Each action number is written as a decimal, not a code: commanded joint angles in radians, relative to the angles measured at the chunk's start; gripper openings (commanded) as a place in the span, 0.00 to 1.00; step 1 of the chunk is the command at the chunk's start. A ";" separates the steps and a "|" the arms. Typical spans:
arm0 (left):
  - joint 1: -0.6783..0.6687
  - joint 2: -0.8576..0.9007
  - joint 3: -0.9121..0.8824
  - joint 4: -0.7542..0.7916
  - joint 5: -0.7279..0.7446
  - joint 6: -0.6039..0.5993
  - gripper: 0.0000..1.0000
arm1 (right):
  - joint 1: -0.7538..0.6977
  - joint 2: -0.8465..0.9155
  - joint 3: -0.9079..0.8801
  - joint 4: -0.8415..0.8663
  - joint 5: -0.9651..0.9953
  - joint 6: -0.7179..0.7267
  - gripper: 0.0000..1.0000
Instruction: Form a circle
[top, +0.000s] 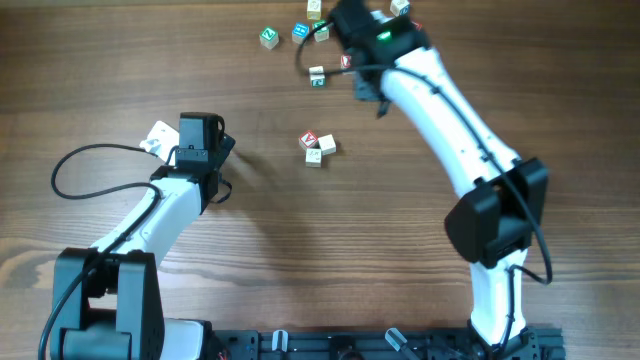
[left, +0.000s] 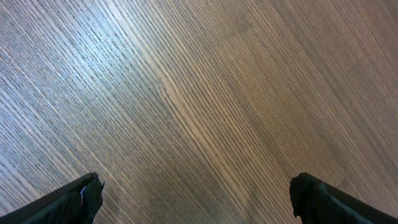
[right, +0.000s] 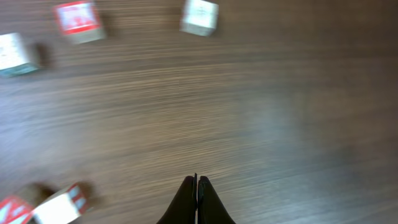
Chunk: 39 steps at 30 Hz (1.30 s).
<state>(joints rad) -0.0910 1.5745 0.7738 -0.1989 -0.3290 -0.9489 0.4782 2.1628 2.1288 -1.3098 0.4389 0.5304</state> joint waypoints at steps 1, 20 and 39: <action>0.004 0.006 -0.002 0.000 -0.020 -0.009 1.00 | -0.057 -0.016 0.003 -0.026 -0.101 -0.007 0.04; 0.004 0.006 -0.002 0.000 -0.020 -0.009 1.00 | -0.073 -0.852 -0.389 -0.298 0.008 0.109 0.04; 0.004 0.006 -0.002 0.000 -0.020 -0.009 1.00 | -0.071 -2.139 -0.822 -0.148 0.355 0.371 0.99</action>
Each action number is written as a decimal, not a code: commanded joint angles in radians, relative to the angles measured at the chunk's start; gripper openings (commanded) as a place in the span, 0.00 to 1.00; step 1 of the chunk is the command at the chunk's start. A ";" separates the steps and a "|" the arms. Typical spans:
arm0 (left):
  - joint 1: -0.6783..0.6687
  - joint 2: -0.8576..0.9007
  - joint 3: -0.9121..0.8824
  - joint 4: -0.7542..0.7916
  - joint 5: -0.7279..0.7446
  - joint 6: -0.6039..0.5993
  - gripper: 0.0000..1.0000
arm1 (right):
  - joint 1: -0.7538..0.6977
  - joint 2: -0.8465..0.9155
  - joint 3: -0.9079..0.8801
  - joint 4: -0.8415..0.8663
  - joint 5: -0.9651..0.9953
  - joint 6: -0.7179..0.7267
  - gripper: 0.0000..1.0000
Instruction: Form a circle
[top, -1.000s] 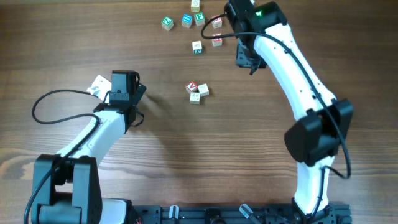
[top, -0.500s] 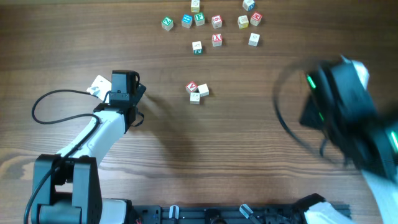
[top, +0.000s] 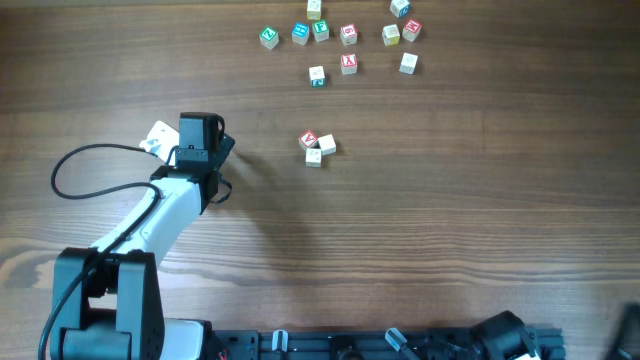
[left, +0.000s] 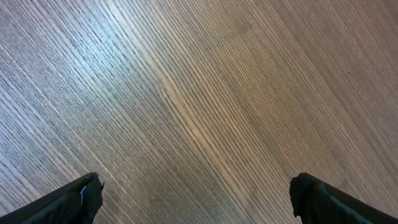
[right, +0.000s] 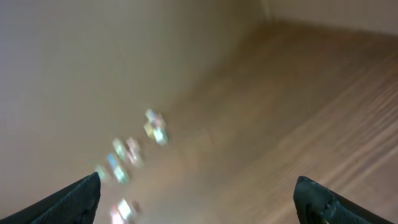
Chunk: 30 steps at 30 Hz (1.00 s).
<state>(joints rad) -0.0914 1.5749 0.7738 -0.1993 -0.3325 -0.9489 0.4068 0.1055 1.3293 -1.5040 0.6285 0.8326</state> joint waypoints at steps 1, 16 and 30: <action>0.005 0.006 -0.002 0.000 -0.016 -0.009 1.00 | 0.001 -0.093 -0.036 0.062 0.177 0.069 1.00; 0.005 0.006 -0.002 0.000 -0.016 -0.009 1.00 | 0.048 -0.097 -0.425 0.330 0.172 0.513 1.00; 0.005 0.006 -0.002 0.000 -0.017 -0.009 1.00 | 0.030 -0.101 -0.455 0.304 0.158 1.238 1.00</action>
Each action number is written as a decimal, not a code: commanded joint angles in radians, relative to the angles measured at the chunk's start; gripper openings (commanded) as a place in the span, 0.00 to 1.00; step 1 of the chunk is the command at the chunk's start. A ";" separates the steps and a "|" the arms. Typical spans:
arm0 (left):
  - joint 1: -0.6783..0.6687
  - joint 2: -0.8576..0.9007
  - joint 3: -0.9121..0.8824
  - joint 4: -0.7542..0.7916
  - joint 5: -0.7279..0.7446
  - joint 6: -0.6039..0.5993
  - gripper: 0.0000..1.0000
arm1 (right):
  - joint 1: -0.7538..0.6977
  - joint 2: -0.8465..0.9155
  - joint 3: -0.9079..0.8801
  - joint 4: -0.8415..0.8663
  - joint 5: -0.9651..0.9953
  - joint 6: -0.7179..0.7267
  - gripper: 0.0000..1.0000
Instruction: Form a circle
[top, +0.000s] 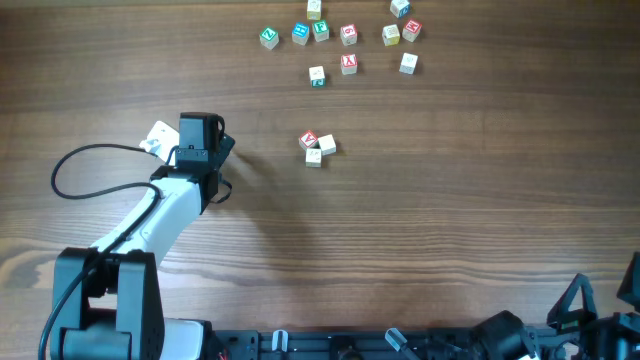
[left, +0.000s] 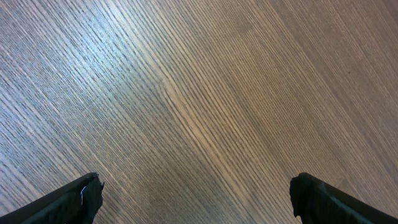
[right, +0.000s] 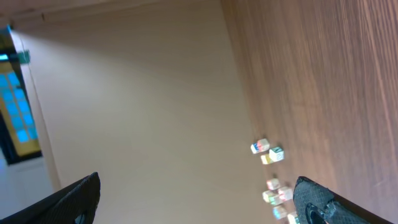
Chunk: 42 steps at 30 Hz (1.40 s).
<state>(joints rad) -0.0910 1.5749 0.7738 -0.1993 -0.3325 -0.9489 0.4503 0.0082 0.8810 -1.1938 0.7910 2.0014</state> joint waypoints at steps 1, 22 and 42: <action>0.004 0.006 -0.002 0.000 -0.016 -0.009 1.00 | -0.031 -0.003 -0.007 -0.042 -0.055 0.067 1.00; 0.004 0.006 -0.002 0.000 -0.016 -0.009 1.00 | -0.430 -0.004 -0.524 0.810 -0.771 -1.298 1.00; 0.004 0.006 -0.002 0.000 -0.016 -0.009 1.00 | -0.544 -0.005 -0.861 1.191 -0.759 -1.687 1.00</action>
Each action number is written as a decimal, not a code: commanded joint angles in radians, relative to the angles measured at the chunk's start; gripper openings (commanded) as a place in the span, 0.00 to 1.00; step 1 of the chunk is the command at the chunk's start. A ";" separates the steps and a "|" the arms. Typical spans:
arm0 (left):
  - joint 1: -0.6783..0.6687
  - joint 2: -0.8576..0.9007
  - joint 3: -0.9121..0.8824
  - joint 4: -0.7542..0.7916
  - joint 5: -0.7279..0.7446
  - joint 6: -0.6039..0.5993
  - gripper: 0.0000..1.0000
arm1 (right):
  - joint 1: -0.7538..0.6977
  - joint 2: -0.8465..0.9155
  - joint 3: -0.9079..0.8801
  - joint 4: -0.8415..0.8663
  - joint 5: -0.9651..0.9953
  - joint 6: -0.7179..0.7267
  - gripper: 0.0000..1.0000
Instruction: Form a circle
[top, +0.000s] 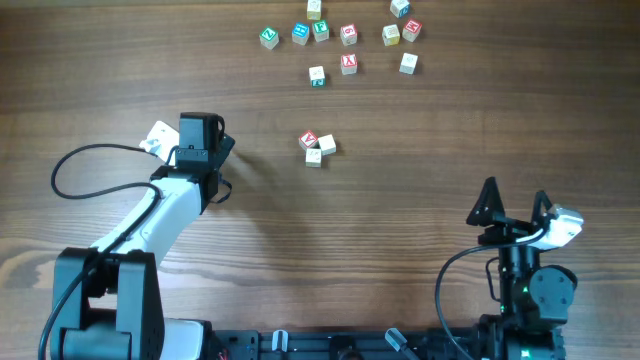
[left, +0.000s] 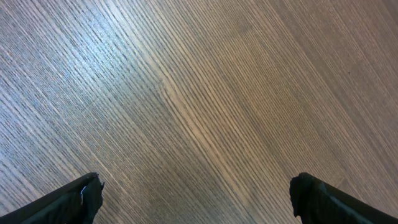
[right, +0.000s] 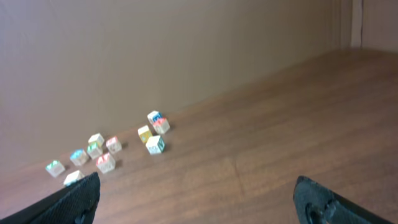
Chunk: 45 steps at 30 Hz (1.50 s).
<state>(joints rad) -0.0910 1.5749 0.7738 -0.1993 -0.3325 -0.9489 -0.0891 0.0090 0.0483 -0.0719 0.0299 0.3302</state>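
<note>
Several lettered cubes (top: 348, 35) lie in a loose scatter along the far edge, two of them, a white one (top: 317, 75) and a red one (top: 348, 64), a little nearer. Three cubes (top: 317, 146) sit bunched mid-table. My left gripper (left: 196, 199) is open over bare wood at the left, well apart from every cube. My right gripper (top: 514, 205) is open near the front right edge, fingers pointing to the far side, nothing between them. The right wrist view shows the scattered cubes (right: 155, 144) far off.
The wooden table (top: 400, 230) bears only the cubes. My left arm (top: 165, 205) and its black cable (top: 75, 165) lie across the left front. A plain wall (right: 186, 50) stands behind the table's far edge.
My right arm was low at the front right corner, barely in the overhead view. Now its open gripper stands near the front right edge, its camera level with the table. Cubes and left arm unchanged.
My right gripper was shut among the cubes at the far edge. Then it was open and the arm was gone from over the table. Then it showed at the front right corner, and now stands there. The left gripper stayed open in one spot.
</note>
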 joint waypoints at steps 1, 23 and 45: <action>0.004 0.006 -0.002 0.000 -0.017 -0.009 1.00 | -0.005 -0.006 -0.046 0.104 0.003 -0.016 1.00; 0.004 0.006 -0.002 0.000 -0.016 -0.009 1.00 | -0.004 -0.001 -0.043 0.083 0.005 -0.013 1.00; -0.003 -0.891 -0.002 0.000 -0.017 -0.009 1.00 | -0.004 -0.002 -0.043 0.082 0.005 -0.013 1.00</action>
<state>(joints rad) -0.0914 0.8551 0.7719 -0.1993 -0.3328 -0.9493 -0.0887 0.0090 0.0086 0.0082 0.0299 0.3305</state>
